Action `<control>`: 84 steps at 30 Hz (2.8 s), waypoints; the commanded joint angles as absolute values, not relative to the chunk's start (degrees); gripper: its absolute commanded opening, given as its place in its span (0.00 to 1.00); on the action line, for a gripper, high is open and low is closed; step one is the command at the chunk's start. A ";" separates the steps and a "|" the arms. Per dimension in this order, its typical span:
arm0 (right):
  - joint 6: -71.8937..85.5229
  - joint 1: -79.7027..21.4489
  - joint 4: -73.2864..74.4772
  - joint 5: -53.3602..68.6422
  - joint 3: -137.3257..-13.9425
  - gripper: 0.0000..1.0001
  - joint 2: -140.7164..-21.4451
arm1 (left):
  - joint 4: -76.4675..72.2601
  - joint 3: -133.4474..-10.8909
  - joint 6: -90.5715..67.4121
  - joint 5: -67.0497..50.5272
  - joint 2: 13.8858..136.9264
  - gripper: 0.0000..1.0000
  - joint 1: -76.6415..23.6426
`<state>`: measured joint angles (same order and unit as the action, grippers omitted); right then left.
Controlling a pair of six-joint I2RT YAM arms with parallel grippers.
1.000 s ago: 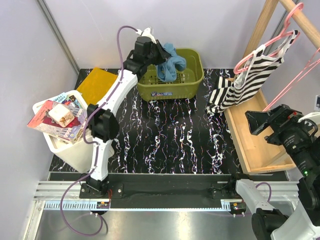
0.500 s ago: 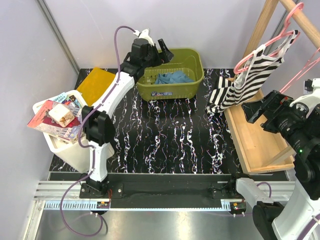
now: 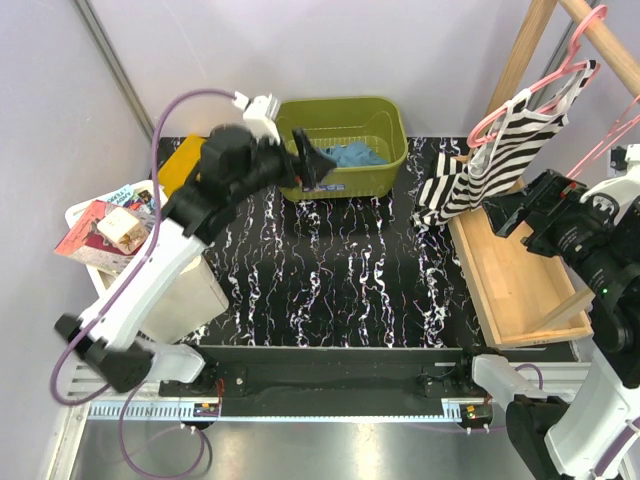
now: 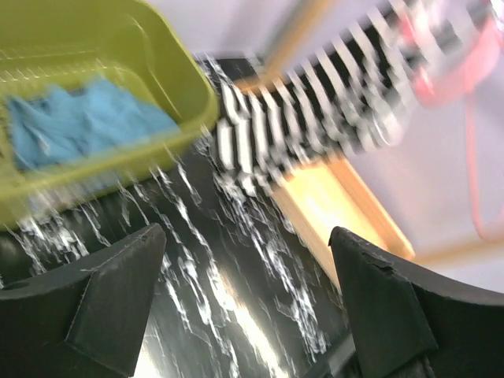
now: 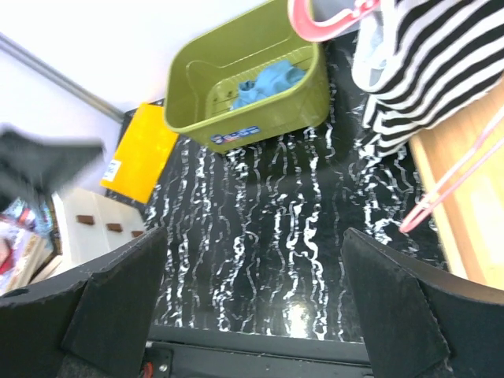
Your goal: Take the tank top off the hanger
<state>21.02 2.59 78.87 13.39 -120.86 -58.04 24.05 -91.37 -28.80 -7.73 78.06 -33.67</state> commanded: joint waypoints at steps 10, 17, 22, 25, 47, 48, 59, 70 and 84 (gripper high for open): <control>31.28 2.20 78.05 14.86 -124.98 1.00 -63.63 | 27.95 -63.73 -38.85 -7.11 52.56 0.89 -48.16; 31.29 2.20 77.51 9.58 -136.38 1.00 -71.69 | 28.39 -62.14 -34.02 -8.87 49.83 0.89 -48.34; 33.56 2.20 84.37 5.19 -151.69 1.00 -80.67 | 28.48 -64.42 -32.35 -12.13 51.42 0.89 -48.34; 36.29 2.20 81.40 2.03 -149.25 1.00 -81.04 | 28.48 -64.60 -30.85 -12.39 50.54 0.89 -48.25; 29.71 -5.44 69.70 -23.45 -144.32 0.96 -93.24 | 32.78 -67.76 -23.12 -8.44 50.01 0.92 -48.34; 29.36 -5.71 69.61 -26.34 -144.32 0.96 -93.69 | 33.04 -68.11 -22.85 -8.26 50.44 0.92 -48.25; 23.91 -7.38 65.39 -36.30 -145.81 0.90 -100.01 | 36.21 -72.51 -18.46 -5.63 53.00 0.93 -48.34; 24.96 -7.30 64.69 -39.90 -147.04 0.59 -103.71 | 38.14 -73.56 -16.52 -3.43 53.53 0.93 -48.34; 27.33 -7.38 65.30 -43.86 -149.14 0.22 -104.24 | 38.50 -74.79 -16.70 -4.39 54.58 0.93 -48.25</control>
